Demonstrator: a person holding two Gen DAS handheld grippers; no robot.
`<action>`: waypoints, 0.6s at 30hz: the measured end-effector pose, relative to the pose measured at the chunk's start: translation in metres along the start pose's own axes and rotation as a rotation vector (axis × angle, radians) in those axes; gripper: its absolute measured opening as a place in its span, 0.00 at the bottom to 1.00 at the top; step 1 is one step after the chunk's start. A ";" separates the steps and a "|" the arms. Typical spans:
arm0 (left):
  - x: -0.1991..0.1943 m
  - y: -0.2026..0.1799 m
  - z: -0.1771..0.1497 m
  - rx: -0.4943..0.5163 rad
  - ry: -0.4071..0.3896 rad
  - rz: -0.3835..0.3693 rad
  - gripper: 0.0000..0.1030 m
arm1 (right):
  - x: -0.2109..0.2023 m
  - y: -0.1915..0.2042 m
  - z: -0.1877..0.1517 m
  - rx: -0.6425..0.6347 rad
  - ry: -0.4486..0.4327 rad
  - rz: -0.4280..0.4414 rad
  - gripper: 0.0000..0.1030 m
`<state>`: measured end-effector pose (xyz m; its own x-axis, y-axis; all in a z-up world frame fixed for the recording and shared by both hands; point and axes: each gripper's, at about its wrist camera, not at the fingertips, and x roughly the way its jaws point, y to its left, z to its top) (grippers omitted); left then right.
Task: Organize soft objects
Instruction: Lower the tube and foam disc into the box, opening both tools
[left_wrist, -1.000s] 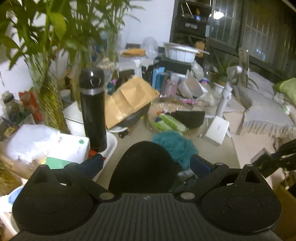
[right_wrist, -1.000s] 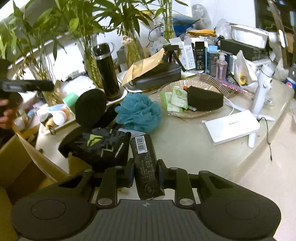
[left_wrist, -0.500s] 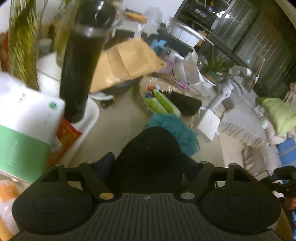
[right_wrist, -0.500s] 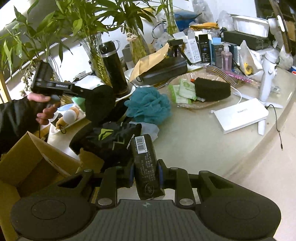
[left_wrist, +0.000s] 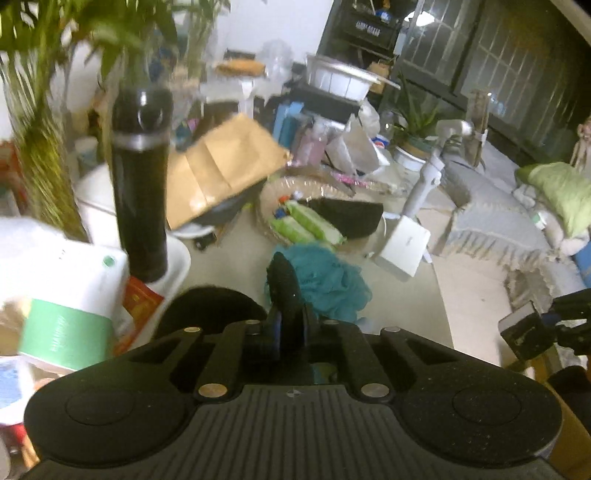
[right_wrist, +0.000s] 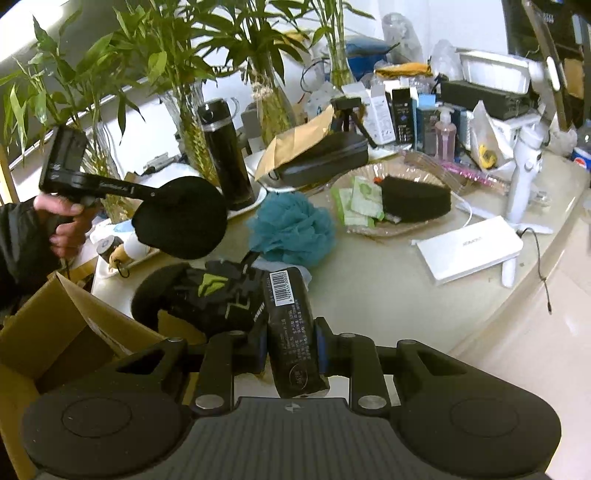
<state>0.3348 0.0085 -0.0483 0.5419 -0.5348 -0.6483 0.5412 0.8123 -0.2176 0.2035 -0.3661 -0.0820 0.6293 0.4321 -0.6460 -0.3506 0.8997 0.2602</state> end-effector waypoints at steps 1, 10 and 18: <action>-0.006 -0.005 0.001 0.010 -0.009 0.018 0.10 | -0.003 0.002 0.001 -0.001 -0.008 -0.003 0.27; -0.068 -0.070 0.003 0.144 -0.089 0.144 0.10 | -0.034 0.024 0.013 -0.023 -0.062 -0.016 0.27; -0.107 -0.110 -0.012 0.200 -0.094 0.206 0.10 | -0.058 0.049 0.018 -0.032 -0.070 -0.007 0.27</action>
<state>0.2097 -0.0207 0.0367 0.7055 -0.3904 -0.5914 0.5248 0.8487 0.0657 0.1622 -0.3458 -0.0182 0.6784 0.4300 -0.5957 -0.3669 0.9008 0.2324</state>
